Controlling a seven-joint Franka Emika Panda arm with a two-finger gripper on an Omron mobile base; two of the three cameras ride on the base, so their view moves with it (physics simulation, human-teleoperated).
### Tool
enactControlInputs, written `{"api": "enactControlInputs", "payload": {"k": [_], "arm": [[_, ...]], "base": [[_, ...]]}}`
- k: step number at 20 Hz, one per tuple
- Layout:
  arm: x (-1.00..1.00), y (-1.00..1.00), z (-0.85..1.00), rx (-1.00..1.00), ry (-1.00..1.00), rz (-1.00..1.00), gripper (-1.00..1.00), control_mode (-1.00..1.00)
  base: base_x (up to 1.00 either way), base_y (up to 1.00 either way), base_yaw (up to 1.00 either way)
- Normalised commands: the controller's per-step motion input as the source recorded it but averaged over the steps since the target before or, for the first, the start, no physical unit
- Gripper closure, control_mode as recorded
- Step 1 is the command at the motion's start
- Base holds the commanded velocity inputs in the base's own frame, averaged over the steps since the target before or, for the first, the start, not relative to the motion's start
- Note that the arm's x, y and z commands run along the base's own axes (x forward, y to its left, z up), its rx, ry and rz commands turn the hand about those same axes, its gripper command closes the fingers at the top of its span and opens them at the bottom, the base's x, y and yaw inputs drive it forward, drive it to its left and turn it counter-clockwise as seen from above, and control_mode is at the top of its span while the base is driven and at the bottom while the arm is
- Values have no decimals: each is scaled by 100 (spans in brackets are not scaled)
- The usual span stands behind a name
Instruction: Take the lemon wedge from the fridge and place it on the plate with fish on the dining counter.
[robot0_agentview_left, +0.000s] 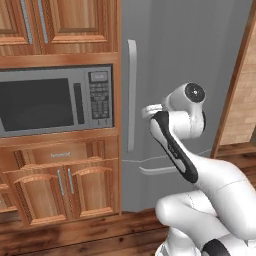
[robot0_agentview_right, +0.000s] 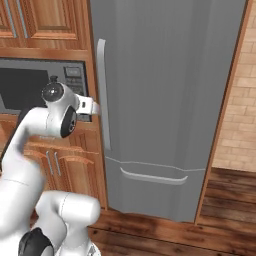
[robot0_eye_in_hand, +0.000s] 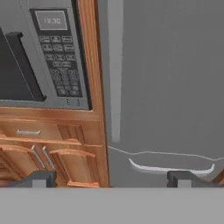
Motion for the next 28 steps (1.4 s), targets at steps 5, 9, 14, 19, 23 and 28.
{"api": "enactControlInputs", "payload": {"k": [5,9,14,19,23,28], "arm": [[97,0,1,25,2,0,-100,-100],[78,0,0,-2,7,-10,-100,-100],[87,14,-20,-13,7,-10,-100,-100],[83,19,-25,-1,0,-2,-100,-100],[69,1,-15,0,0,0,-100,-100],[56,0,-10,-5,0,0,-100,-100]], "base": [[0,0,0],[0,0,0],[0,0,0],[0,0,0],[0,0,0],[0,0,0]]}}
